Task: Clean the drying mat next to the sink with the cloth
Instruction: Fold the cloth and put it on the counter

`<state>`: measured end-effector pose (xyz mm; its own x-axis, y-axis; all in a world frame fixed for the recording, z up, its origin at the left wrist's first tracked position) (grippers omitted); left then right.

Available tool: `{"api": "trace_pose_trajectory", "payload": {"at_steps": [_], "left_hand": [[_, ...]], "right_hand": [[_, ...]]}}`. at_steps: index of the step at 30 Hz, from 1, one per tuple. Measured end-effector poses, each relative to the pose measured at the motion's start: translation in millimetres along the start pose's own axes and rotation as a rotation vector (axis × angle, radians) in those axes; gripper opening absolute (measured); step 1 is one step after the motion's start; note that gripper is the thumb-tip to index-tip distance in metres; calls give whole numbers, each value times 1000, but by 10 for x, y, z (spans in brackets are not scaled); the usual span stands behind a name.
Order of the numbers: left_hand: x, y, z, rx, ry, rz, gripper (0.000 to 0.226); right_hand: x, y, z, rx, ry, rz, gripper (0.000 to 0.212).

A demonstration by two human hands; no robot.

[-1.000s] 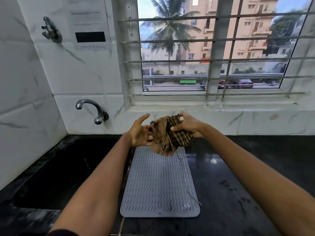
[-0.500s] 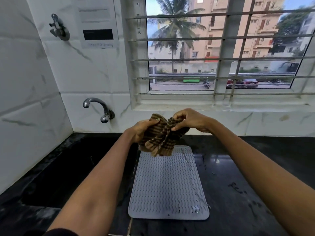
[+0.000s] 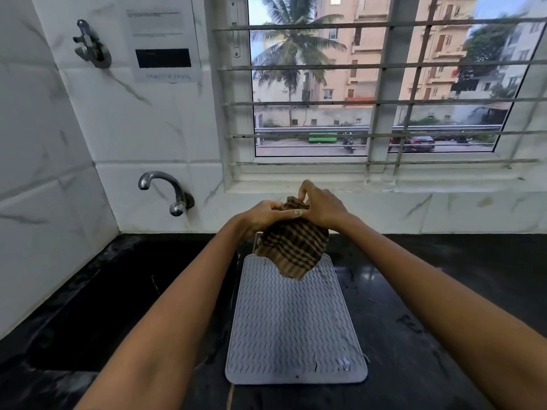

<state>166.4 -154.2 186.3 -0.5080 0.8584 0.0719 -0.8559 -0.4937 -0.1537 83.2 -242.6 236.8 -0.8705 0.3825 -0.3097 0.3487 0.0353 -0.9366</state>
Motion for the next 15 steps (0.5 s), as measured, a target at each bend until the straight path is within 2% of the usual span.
{"api": "trace_pose_trajectory", "payload": {"at_steps": [2, 5, 7, 9, 12, 15], "left_hand": [[-24, -78, -5, 10, 39, 43, 30], [-4, -213, -94, 74, 39, 89, 27], [6, -247, -178, 71, 26, 77, 31], [17, -223, -223, 13, 31, 34, 33], [-1, -77, -286, -21, 47, -26, 33], [-6, 112, -436, -30, -30, -100, 32]], "right_hand": [[32, 141, 38, -71, -30, -197, 41], [176, 302, 124, -29, -93, -457, 53], [217, 324, 260, 22, -69, -469, 52], [229, 278, 370, 135, -28, -399, 47], [324, 222, 398, 364, -48, -316, 29], [575, 259, 464, 229, -106, -422, 21]]}}
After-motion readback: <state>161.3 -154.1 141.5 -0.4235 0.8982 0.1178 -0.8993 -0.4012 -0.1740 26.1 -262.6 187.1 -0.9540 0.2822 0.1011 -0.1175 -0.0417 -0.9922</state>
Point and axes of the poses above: each hand's wrist, its own x-axis away from the middle knuckle, its own y-axis out of the palm, z = x × y, the point moved 8 cm from there along -x, towards the middle knuckle, and after that the axes turned 14 degrees about x, right-handed, at the moved point
